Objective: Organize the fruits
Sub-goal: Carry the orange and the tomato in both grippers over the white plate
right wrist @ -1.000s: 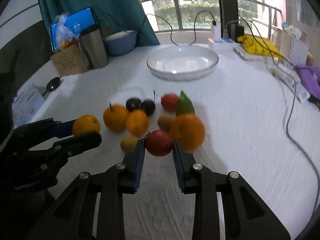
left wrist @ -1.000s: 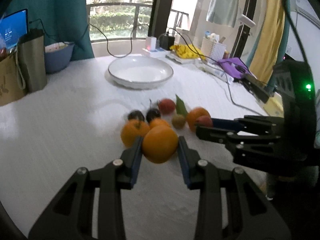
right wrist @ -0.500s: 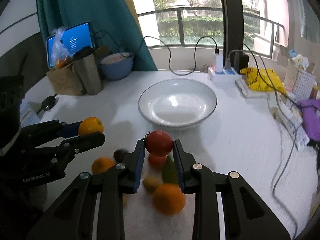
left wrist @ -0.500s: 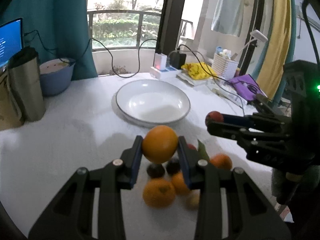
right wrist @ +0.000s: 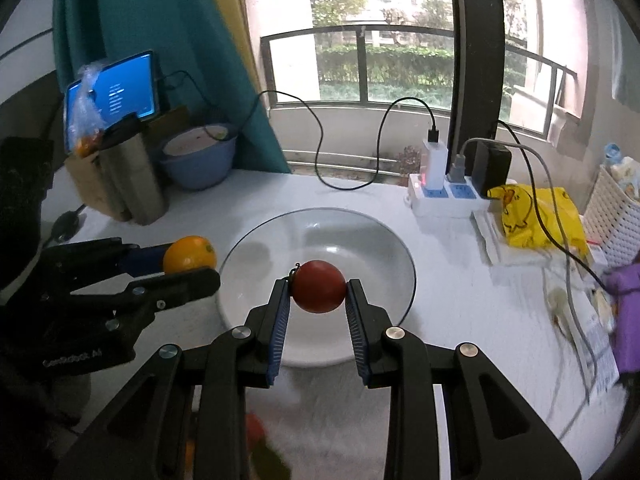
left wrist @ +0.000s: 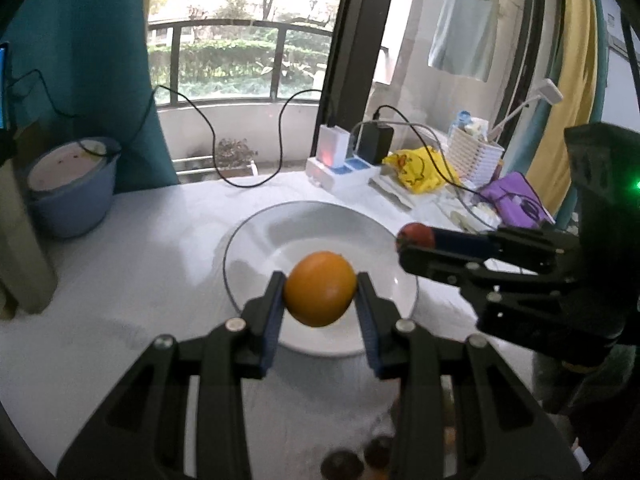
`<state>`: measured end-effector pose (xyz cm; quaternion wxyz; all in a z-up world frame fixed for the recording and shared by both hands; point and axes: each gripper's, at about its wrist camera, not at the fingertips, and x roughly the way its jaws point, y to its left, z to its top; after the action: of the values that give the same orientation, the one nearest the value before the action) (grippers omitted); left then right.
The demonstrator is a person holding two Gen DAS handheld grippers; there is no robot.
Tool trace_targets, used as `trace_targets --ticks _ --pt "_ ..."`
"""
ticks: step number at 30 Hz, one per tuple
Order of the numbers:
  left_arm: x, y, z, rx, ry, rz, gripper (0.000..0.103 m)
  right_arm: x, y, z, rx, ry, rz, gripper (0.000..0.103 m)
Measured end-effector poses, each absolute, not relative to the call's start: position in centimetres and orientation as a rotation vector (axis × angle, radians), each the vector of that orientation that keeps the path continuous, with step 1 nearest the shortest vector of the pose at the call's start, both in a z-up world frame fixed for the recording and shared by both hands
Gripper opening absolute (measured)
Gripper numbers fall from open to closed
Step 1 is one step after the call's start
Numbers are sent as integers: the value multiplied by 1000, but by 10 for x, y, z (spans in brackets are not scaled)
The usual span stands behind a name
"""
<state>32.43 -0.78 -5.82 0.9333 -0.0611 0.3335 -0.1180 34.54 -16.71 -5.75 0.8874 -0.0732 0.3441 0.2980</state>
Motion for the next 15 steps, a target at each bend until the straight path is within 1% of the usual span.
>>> trace_targets --ticks 10,15 --pt "383 -4 -83 -139 745 -262 36 407 -156 -79 -90 756 598 31" --pt "400 -6 -92 -135 769 -250 36 425 -147 -89 -67 774 601 31"
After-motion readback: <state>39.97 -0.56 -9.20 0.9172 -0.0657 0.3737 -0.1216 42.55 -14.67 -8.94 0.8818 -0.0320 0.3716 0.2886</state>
